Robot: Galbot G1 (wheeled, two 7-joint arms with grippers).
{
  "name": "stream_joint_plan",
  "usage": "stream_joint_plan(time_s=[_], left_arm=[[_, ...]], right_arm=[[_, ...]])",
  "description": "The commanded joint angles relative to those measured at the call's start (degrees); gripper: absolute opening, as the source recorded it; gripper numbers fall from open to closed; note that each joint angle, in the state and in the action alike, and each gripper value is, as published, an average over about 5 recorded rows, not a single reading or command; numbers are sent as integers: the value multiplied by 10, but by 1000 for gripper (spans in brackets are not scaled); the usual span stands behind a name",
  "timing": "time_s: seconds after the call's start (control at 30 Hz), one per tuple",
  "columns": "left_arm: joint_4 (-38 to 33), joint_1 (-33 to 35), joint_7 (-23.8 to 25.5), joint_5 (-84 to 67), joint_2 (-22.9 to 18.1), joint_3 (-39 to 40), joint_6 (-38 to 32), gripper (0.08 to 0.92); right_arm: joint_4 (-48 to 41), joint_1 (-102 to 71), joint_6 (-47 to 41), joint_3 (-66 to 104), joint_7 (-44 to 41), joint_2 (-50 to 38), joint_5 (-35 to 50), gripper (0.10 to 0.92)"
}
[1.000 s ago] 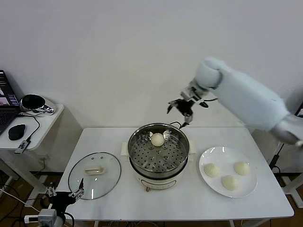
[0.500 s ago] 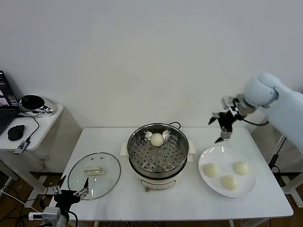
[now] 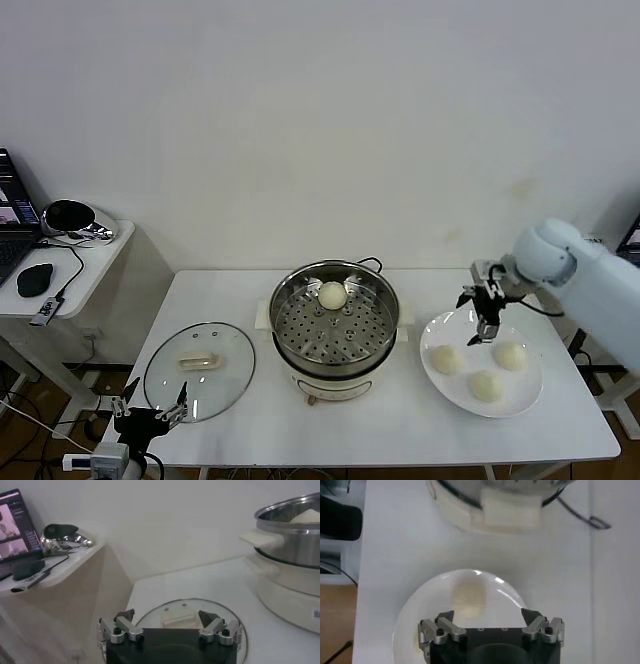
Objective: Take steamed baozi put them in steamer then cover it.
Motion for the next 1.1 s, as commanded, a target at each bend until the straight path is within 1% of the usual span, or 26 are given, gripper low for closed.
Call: stream_joint_plan(time_s=[0.03,0.57,0.87,1.1], left_arm=[[1,1,1,1,1,1,1,823],[12,0,1,4,-2,1,0,823],[17,-3,2,4,0,0,1,823],[22,-5,3,5,-1,1,1,823]], right_arm=[[-15,-67,-1,32,17,21,-31,823],[-70,-105,10,47,35,86,-82,823],[-80,-110,19,54,32,97,-123,823],[-98,-105,23,56,34,102,-130,823]])
